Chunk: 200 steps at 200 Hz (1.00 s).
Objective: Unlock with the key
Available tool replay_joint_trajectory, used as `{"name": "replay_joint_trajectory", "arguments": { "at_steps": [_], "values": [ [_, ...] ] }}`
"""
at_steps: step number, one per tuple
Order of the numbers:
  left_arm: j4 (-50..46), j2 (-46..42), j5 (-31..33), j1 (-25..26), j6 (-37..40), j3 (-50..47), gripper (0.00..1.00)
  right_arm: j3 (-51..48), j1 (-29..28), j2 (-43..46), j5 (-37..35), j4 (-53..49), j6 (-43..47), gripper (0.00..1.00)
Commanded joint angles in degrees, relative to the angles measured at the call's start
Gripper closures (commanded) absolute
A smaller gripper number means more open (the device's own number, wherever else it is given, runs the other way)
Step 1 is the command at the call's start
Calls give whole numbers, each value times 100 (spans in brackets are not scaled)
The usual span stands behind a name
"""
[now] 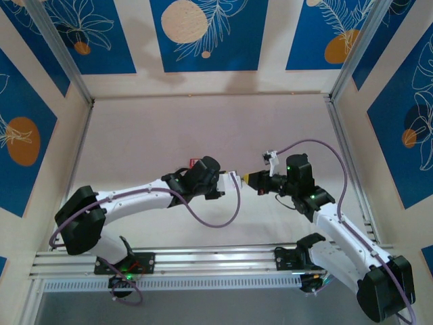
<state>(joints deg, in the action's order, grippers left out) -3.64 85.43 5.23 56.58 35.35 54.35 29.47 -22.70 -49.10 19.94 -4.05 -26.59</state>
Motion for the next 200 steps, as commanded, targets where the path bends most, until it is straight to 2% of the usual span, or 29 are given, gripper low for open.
{"name": "replay_joint_trajectory", "arguments": {
  "at_steps": [1, 89, 200],
  "values": [
    [54, -157, 21, 91, 103, -29, 82, -26, -141, -68, 25, 25, 200, 100],
    [-88, -149, 93, 168, 152, 3, 84, 111, -398, -255, -585, -270, 405, 100],
    [-199, -134, 127, 200, 176, 71, 85, 96, -468, -331, -641, -177, 304, 100]
  ]
}}
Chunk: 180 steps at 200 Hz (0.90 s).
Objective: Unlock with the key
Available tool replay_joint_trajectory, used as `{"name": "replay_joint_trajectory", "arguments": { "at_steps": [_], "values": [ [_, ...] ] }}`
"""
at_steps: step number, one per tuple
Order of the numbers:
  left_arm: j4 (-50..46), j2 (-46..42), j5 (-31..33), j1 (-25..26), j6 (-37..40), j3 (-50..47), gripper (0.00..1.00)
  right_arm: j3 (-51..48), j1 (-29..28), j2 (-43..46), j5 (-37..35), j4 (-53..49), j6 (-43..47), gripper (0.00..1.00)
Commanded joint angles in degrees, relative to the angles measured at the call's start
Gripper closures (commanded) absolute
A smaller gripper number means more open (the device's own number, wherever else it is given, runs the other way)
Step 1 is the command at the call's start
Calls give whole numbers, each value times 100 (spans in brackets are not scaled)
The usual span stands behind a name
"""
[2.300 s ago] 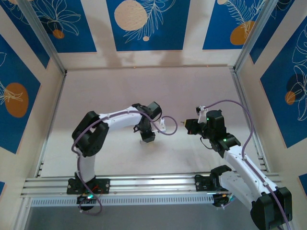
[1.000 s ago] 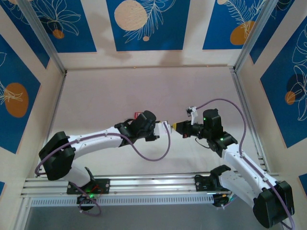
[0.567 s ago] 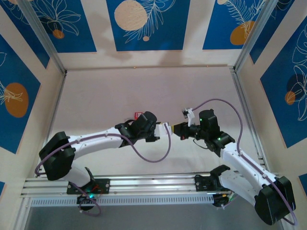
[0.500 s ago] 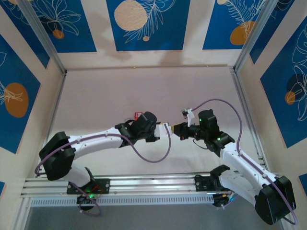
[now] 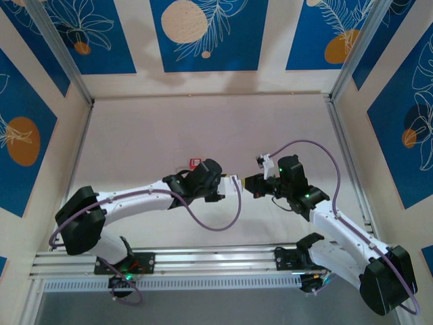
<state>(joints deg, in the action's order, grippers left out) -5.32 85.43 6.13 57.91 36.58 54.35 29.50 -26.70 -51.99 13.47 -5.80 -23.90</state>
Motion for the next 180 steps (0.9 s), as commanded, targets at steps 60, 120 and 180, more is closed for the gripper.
{"name": "replay_joint_trajectory", "arguments": {
  "at_steps": [60, 120, 180],
  "values": [
    [-37, -123, 37, 81, 60, 111, 86, 129, -98, -143, 20, 66, 6, 100],
    [11, -85, 108, 89, 72, 69, 86, 140, -103, -86, -345, -51, 37, 100],
    [452, 366, 583, 30, -117, 144, 69, 39, 309, 162, -967, -369, -248, 100]
  ]
}}
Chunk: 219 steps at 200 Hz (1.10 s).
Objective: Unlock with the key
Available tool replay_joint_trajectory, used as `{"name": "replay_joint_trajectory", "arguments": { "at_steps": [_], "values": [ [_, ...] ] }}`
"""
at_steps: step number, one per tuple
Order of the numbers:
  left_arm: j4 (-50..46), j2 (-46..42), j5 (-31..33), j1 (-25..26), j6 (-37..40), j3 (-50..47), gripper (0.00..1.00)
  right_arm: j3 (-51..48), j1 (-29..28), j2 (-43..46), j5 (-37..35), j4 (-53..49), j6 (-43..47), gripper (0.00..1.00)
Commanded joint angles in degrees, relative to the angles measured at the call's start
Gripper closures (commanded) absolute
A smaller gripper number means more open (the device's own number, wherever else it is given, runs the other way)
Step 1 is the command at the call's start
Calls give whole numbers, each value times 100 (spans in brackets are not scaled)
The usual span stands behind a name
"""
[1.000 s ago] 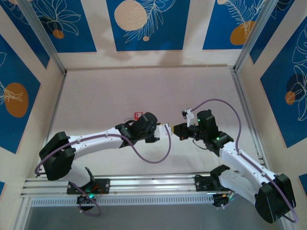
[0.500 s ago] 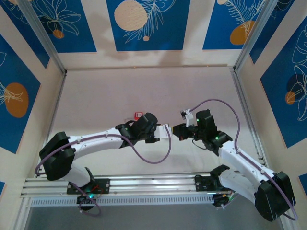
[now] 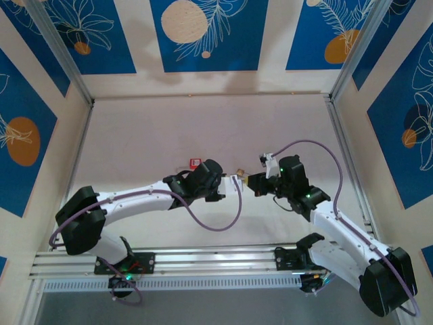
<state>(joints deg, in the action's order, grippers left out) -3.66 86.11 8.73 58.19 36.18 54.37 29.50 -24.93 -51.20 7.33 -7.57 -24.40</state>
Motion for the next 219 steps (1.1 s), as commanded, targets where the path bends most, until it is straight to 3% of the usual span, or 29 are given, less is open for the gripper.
{"name": "replay_joint_trajectory", "arguments": {
  "at_steps": [1, 50, 83, 107, 131, 188, 219],
  "values": [
    [287, 313, 336, 0, -90, 152, 69, 30, 143, 79, -359, -192, -206, 100],
    [41, 1192, 168, -168, -412, 856, 48, 26, 501, 79, -744, -513, -465, 100],
    [-619, 2180, 181, -376, -908, 2088, 45, -117, 734, 343, -1004, -698, -701, 100],
    [-1355, 3010, -5, -388, -763, 3112, 38, -152, 892, 506, -1172, -903, -802, 100],
    [-2013, 3710, -30, -412, -795, 4009, 37, -187, 1082, 768, -1358, -1114, -889, 100],
    [-2604, 4704, 550, -723, -2104, 5615, 37, -357, 1387, 1163, -1267, -1238, -935, 100],
    [-3227, 5174, 583, -731, -2268, 6258, 39, -402, 1429, 1235, -1158, -1211, -937, 100]
  ]
}}
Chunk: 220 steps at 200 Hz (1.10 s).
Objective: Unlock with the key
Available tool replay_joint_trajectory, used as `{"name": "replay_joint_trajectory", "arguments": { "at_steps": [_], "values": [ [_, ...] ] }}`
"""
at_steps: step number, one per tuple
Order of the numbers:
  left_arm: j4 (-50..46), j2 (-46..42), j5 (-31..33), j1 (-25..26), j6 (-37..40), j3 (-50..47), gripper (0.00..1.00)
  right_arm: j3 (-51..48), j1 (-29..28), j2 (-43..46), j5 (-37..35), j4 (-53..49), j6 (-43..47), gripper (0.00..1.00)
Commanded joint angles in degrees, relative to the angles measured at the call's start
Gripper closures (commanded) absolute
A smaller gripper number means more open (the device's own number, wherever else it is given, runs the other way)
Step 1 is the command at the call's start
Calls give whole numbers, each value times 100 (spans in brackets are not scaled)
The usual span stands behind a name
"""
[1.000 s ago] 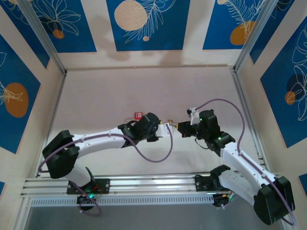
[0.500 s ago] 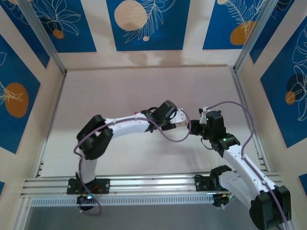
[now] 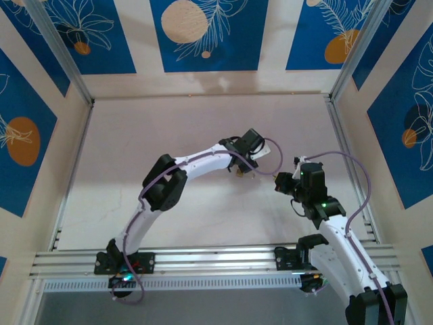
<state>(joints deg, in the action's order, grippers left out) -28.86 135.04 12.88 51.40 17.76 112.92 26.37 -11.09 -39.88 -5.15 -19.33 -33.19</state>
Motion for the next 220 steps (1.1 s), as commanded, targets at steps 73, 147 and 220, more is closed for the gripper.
{"name": "replay_joint_trajectory", "arguments": {
  "at_steps": [73, 147, 220],
  "values": [
    [-674, -149, 270, -84, -555, -486, 45, -20, 91, 217, 176, -88, -30, 100],
    [-524, -1249, 219, -66, -1016, -2100, 54, 26, 99, 200, 260, -36, -39, 100],
    [-702, -2293, 227, -57, -1282, -2976, 53, 72, 106, 183, 321, -30, -21, 100]
  ]
}}
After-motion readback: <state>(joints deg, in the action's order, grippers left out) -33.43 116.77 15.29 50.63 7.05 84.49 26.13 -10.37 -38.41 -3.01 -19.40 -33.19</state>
